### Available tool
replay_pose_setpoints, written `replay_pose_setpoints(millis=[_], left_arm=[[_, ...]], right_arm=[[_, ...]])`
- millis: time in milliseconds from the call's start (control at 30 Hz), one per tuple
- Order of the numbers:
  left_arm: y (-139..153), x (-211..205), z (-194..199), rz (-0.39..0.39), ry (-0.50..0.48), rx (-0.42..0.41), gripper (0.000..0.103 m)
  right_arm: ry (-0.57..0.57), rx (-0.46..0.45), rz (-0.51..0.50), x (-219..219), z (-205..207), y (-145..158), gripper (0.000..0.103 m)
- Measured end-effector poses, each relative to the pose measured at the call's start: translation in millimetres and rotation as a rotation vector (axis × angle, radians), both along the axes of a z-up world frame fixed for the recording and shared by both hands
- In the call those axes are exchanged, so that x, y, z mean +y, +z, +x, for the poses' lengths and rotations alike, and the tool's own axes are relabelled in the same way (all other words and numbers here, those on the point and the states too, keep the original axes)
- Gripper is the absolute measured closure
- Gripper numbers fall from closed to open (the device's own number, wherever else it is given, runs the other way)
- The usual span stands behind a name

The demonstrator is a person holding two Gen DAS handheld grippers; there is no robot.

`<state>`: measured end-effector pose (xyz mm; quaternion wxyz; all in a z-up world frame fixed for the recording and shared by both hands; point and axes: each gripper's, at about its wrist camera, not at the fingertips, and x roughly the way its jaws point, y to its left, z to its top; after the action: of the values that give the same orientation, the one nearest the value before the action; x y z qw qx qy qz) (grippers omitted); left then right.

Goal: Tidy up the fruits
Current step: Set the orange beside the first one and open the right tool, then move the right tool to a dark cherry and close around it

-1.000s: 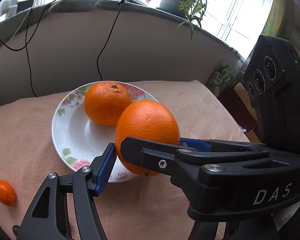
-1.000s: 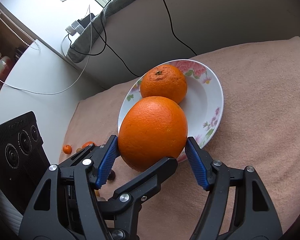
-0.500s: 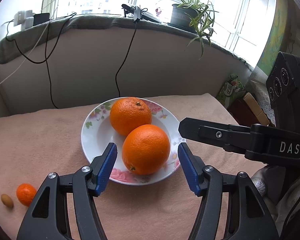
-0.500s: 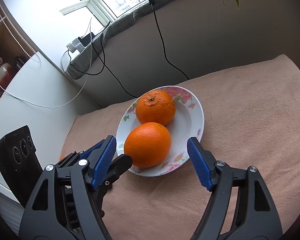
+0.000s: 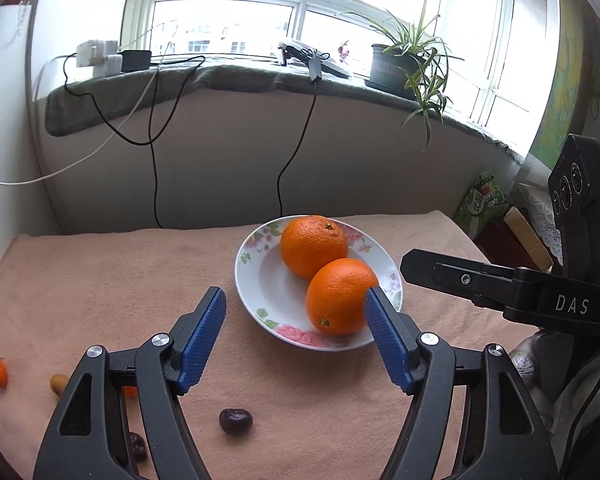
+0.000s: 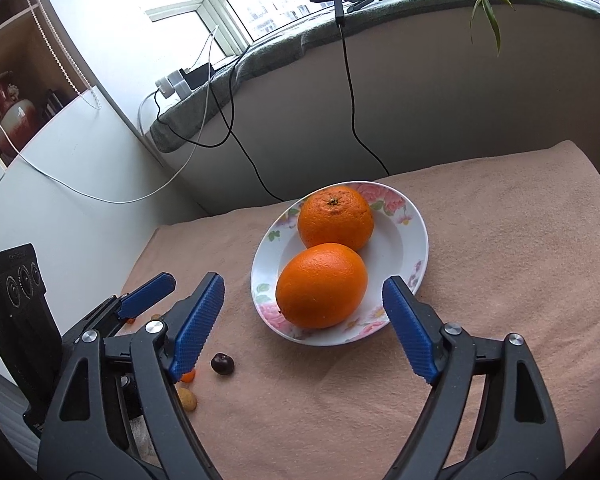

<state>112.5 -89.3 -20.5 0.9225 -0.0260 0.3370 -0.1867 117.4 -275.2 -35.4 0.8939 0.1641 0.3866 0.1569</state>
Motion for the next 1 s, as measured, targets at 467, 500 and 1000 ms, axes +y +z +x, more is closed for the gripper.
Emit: replay_pose_setpoints(millis=[467, 500, 1000], left_arm=[[4.8, 87.1, -14.7, -0.012, 0.183, -0.025, 0.029], [4.3, 95.0, -16.7, -0.012, 0.2, -0.025, 0.029], [-31.3, 169.3, -54.1, -0.055, 0.312, 0.062, 0.041]], right_arm=[[0.094, -0.062, -0.119, 47.5, -13.4, -2.5, 0.019], [0.105, -0.064, -0.13, 51.1, -14.3, -3.5, 0.019], [0.327, -0.048, -0.272, 118.6, -35.9, -34.1, 0.019]])
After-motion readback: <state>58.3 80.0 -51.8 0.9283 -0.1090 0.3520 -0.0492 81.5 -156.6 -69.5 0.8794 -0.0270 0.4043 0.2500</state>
